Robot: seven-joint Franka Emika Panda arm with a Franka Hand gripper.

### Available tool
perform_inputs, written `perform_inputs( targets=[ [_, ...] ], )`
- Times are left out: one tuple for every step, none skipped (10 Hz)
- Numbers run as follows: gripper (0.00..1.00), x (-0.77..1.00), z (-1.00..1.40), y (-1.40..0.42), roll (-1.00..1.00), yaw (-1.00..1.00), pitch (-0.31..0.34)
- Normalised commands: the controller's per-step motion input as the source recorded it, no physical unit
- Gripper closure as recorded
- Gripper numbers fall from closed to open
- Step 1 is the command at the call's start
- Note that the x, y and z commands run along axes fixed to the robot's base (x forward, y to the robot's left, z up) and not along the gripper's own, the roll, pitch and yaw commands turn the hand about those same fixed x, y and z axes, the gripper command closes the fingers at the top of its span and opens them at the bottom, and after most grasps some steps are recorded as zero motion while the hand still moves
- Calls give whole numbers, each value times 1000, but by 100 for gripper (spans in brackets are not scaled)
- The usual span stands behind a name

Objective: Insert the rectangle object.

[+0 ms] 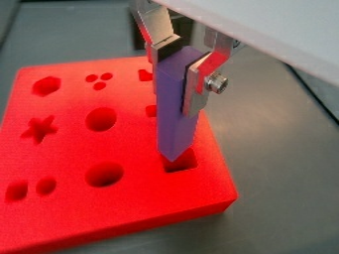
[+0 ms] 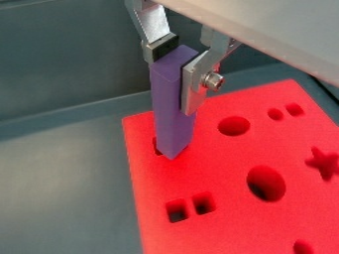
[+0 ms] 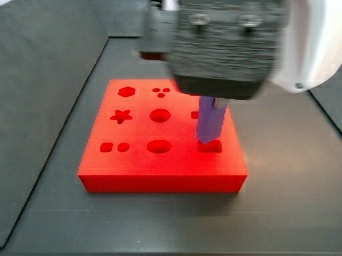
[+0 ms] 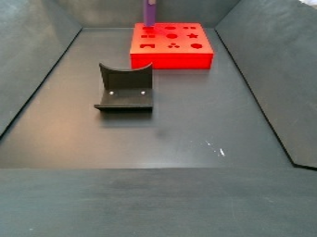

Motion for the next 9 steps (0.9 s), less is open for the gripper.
perform_inputs(
  targets=[
    [100, 29, -43, 0, 20, -1000, 0],
    [100, 497, -317, -60, 179, -580, 0],
    [100, 417, -351, -174, 239, -514, 16],
    [100, 280, -263, -160, 190, -617, 24],
    [100, 146, -111, -126, 127, -717, 40],
    [100, 46, 0, -74, 57, -820, 49],
    [100, 11, 0, -37, 80, -866, 30],
    [100, 0, -11, 0, 130, -903, 64],
    [100, 0, 0, -34, 176, -806, 116]
  ],
)
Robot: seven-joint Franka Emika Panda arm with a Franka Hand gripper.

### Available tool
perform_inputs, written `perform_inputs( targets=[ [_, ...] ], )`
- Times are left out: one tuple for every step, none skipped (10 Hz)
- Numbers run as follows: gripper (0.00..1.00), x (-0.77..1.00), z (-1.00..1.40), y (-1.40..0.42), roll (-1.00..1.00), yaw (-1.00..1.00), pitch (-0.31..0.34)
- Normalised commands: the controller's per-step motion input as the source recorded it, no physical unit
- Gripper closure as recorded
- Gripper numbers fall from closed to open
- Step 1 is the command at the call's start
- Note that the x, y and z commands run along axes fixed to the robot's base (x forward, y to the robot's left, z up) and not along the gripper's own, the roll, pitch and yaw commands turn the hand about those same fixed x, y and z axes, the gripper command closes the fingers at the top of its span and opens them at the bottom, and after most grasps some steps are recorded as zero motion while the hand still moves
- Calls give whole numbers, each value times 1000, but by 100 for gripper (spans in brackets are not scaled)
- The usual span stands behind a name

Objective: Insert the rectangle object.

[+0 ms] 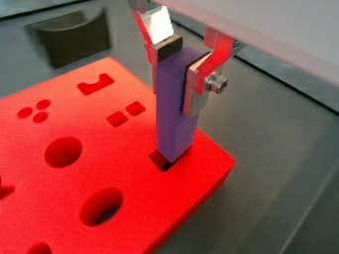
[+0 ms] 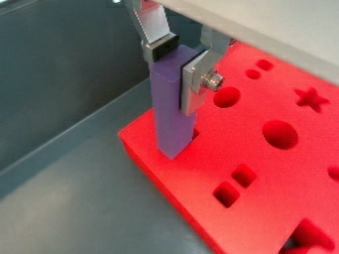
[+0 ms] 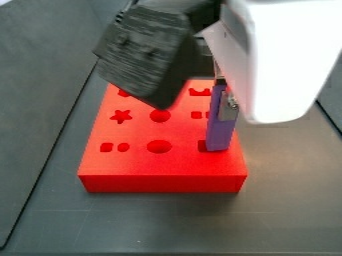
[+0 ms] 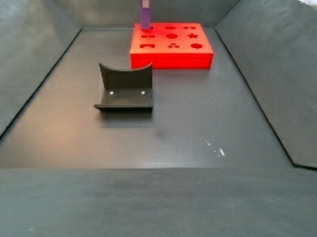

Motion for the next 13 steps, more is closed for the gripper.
perform_inputs(
  targets=[
    [100, 0, 0, -154, 194, -331, 87],
    [100, -63, 0, -126, 177, -80, 7],
    [100, -120, -11, -134, 211, -34, 1],
    [100, -37, 0, -131, 231, -26, 90],
    [100, 0, -14, -83, 257, -71, 136],
    [100, -46, -37, 0, 154, -14, 93],
    [100, 14, -49, -26, 67, 0, 49],
    [100, 160, -171, -74, 87, 0, 69],
    [100, 171, -314, -37, 114, 0, 93],
    [100, 197, -486, -9, 130, 0, 129],
    [100, 283, -629, 0, 130, 0, 176],
    [100, 363, -726, 0, 169, 0, 184],
    [100, 323, -711, -23, 199, 0, 179]
  ],
)
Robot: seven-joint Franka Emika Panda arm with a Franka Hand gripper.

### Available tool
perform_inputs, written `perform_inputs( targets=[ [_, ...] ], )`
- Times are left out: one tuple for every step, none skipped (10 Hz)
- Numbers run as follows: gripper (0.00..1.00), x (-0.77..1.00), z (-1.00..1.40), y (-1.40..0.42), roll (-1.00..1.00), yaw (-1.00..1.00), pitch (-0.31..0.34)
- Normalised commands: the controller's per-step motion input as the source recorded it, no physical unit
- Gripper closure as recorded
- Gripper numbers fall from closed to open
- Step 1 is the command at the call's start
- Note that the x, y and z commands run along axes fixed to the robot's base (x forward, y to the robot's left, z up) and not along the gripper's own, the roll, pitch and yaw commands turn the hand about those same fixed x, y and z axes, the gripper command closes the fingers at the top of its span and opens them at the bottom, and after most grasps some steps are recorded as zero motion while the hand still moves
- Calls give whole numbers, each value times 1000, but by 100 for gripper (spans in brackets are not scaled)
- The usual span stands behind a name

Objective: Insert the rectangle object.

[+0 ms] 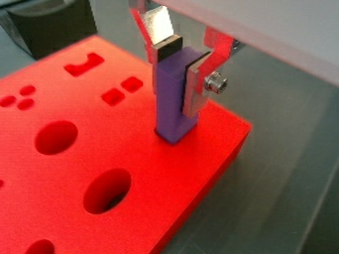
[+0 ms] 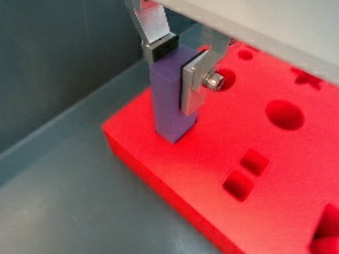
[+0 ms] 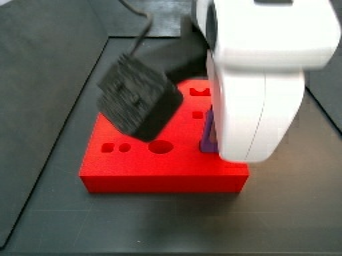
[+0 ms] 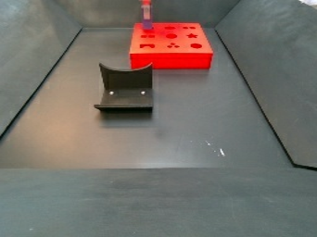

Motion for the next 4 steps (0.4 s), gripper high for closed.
perform_inputs(
  targets=[
    [100, 229, -720, -46, 200, 0, 150],
    [100, 160, -531, -46, 160, 0, 90],
    [100, 0, 0, 0, 0, 0, -6],
    [100, 0, 0, 0, 0, 0, 0]
  ],
)
